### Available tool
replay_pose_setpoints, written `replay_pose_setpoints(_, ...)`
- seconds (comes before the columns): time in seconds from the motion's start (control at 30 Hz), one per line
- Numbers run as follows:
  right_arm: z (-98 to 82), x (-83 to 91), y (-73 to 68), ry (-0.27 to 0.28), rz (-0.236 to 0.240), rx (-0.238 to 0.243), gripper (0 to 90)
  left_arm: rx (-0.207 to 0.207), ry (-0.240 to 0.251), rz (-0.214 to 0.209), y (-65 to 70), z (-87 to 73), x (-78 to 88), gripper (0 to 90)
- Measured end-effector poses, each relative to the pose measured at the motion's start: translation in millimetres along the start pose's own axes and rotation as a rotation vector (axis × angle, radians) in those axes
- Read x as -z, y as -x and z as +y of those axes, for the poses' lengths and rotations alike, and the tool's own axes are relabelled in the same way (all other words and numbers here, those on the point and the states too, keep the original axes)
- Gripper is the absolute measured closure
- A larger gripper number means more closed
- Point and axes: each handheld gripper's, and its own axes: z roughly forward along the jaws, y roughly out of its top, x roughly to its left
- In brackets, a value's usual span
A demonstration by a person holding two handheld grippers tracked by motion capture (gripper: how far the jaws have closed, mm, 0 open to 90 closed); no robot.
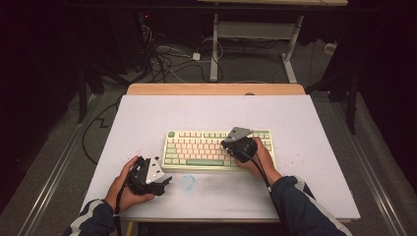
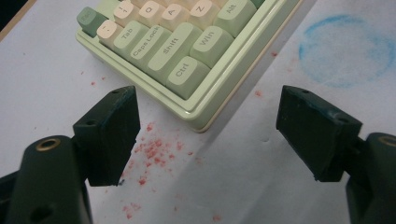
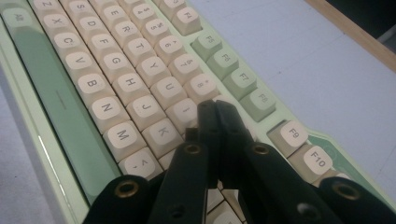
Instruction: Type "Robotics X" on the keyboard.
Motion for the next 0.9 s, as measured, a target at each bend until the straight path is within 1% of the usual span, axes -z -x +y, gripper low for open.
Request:
replay_pose_setpoints(0.17,0.7,-4.9,-1.0,-0.019,-0.01,0.008,90.0,0.001,-0.004,-0.002,0.6,-0.6,-0.5,20.4)
replay_pose_setpoints(0.2,0.7,-5.4,-0.9,-0.015,-0.007,0.004,90.0,-0.001,-0.005,-0.003,0.6,-0.7,-0.6,20.4)
replay_pose_setpoints(0.23,0.8,-5.7,-0.8,-0.016,-0.007,0.012,90.0,-0.002,-0.006,-0.002,0.6,-0.8,-0.7,20.4)
replay_pose_setpoints(0.3,1.0,-6.7,-2.1,-0.037,-0.009,0.015,90.0,-0.002,-0.013,-0.002,0.3,-1.2,-1.3,20.4)
replay_pose_setpoints(0.37,0.7,-7.2,-2.9,-0.041,0.003,0.018,90.0,-0.002,-0.018,-0.001,0.6,-1.9,-1.8,20.4)
replay_pose_setpoints(0.43,1.0,-6.0,-3.8,-0.044,-0.003,0.021,90.0,-0.004,-0.018,-0.002,0.8,-2.0,-1.6,20.4)
replay_pose_setpoints(0.57,1.6,-0.5,-3.0,-0.015,0.0,0.014,90.0,-0.005,-0.018,0.001,0.1,-1.6,-1.2,20.4)
replay_pose_setpoints(0.63,2.0,3.3,-2.6,0.008,0.003,0.007,89.8,-0.006,-0.018,0.002,0.2,-1.9,-1.3,20.4)
replay_pose_setpoints(0.9,0.8,19.0,0.8,0.073,-0.01,-0.01,84.0,-0.008,-0.013,0.003,0.7,-1.8,-0.4,20.4)
